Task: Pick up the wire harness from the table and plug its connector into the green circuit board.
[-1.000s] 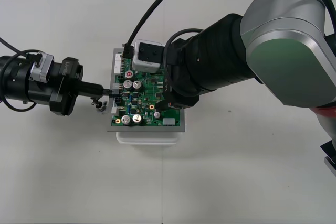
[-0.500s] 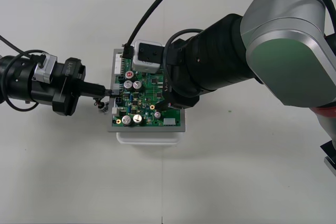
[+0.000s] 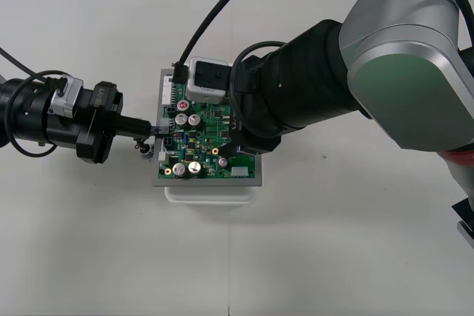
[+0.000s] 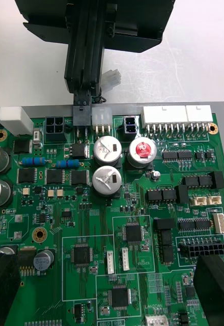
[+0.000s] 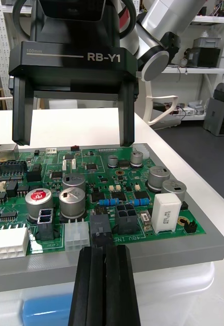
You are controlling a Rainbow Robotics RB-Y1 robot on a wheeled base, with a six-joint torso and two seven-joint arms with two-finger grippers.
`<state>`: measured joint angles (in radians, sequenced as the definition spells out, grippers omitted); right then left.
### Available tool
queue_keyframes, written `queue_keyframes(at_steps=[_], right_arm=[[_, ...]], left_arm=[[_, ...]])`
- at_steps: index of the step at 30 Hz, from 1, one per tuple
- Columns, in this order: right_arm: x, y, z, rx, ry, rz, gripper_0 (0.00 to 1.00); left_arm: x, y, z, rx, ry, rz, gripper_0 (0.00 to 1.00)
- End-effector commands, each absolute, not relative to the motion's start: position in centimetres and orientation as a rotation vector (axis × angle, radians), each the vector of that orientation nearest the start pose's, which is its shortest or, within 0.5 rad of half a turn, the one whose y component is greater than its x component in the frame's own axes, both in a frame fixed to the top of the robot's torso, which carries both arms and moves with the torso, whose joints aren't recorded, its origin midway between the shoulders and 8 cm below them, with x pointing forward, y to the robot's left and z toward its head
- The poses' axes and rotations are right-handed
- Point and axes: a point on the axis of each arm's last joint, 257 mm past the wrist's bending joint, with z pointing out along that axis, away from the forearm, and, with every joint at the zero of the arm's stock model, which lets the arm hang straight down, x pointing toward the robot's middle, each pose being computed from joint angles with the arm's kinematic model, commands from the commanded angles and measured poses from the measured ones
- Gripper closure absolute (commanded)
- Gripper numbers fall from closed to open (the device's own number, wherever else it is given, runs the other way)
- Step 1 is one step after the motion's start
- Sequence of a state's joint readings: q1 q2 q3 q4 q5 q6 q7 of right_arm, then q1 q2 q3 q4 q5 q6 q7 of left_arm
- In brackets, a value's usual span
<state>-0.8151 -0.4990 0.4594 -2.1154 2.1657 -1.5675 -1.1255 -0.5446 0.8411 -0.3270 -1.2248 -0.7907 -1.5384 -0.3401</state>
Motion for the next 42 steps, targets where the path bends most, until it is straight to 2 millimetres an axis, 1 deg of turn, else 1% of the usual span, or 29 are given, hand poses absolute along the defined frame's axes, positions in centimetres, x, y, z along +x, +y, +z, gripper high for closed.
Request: queue_keyframes(at_steps=[1, 11, 17, 19, 21, 22, 31, 42], right_arm=[[38.8, 3.4, -8.8, -1.806, 1.540, 0.158, 0.00], [38.8, 3.4, -8.9, -1.805, 1.545, 0.160, 0.00], [38.9, 3.3, -8.9, -1.803, 1.546, 0.160, 0.00], [38.9, 3.3, -8.9, -1.803, 1.546, 0.160, 0.00], [38.8, 3.4, -8.9, -1.805, 1.547, 0.163, 0.00], [38.8, 3.4, -8.8, -1.803, 1.546, 0.162, 0.00], [38.7, 3.4, -8.9, -1.805, 1.547, 0.165, 0.00], [38.8, 3.4, -8.9, -1.806, 1.546, 0.162, 0.00]], left_arm=[[37.4, 11.7, -9.4, 1.624, 0.817, -0.945, 1.00], [37.6, 12.0, -9.4, 1.623, 0.826, -0.937, 1.00], [37.9, 12.8, -9.6, 1.625, 0.849, -0.923, 1.00], [38.0, 13.0, -9.6, 1.628, 0.853, -0.919, 0.68], [38.1, 13.4, -9.6, 1.630, 0.861, -0.910, 0.02], [38.1, 13.4, -9.6, 1.631, 0.862, -0.909, 0.00], [38.4, 14.5, -9.3, 1.642, 0.877, -0.879, 0.00], [39.0, 15.9, -9.5, 1.630, 0.923, -0.865, 0.00]])
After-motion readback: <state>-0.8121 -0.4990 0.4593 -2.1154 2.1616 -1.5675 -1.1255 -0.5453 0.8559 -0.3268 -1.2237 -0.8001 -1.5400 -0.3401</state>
